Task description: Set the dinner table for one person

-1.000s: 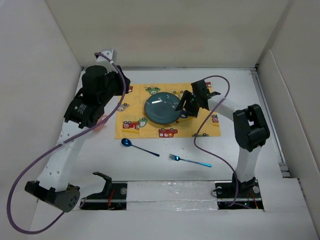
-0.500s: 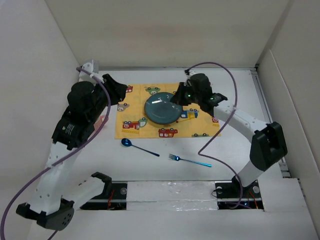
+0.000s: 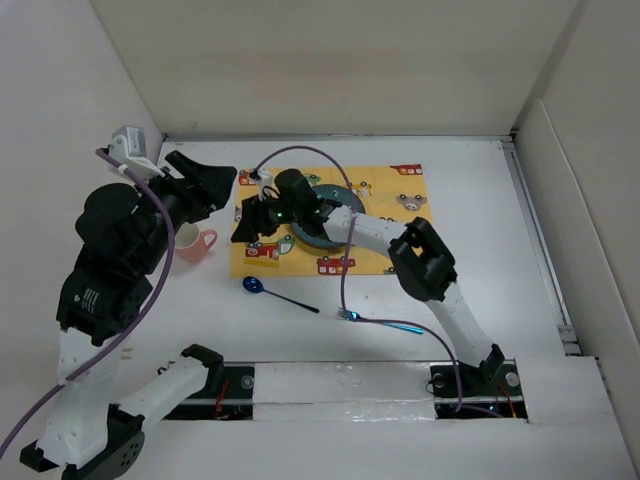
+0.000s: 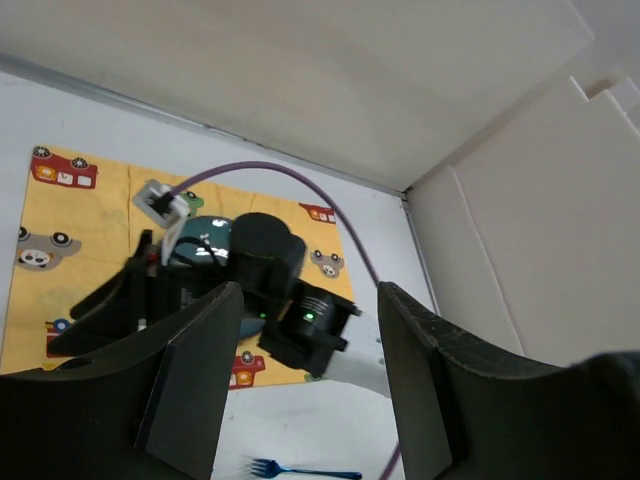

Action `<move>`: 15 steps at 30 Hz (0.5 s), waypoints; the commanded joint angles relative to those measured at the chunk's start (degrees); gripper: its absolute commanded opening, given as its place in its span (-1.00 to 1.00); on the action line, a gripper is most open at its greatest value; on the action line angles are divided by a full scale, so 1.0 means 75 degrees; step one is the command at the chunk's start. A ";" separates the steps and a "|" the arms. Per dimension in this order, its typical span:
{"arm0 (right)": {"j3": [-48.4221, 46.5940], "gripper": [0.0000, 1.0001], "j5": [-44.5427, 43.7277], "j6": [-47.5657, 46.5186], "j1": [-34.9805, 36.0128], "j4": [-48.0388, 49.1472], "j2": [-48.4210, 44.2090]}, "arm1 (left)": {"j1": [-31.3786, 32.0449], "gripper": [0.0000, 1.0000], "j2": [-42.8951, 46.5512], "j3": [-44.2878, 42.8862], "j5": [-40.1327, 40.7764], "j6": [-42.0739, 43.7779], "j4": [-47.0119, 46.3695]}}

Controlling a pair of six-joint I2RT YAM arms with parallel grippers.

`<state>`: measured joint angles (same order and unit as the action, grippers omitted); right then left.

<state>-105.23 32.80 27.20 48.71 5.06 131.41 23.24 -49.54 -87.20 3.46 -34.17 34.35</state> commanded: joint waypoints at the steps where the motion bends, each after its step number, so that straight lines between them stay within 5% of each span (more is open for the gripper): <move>1: -0.1759 0.41 -0.0245 -0.0181 0.0185 0.0078 0.0593 | -0.0017 0.06 0.0089 -0.0432 0.0007 -0.0026 0.0447; 7: -0.3861 0.59 -0.0950 -0.0404 0.0431 -0.1154 0.2269 | -0.0017 0.06 0.0230 -0.0467 0.0007 0.0138 0.0811; 15: -0.5960 0.74 -0.1045 0.0064 0.0572 -0.0957 0.3676 | -0.0017 0.07 0.0347 -0.0338 0.0100 0.0454 0.1033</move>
<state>-145.01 26.30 26.44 52.38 -3.20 157.51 23.24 -47.64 -89.25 3.53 -32.77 42.09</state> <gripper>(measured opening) 0.864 0.532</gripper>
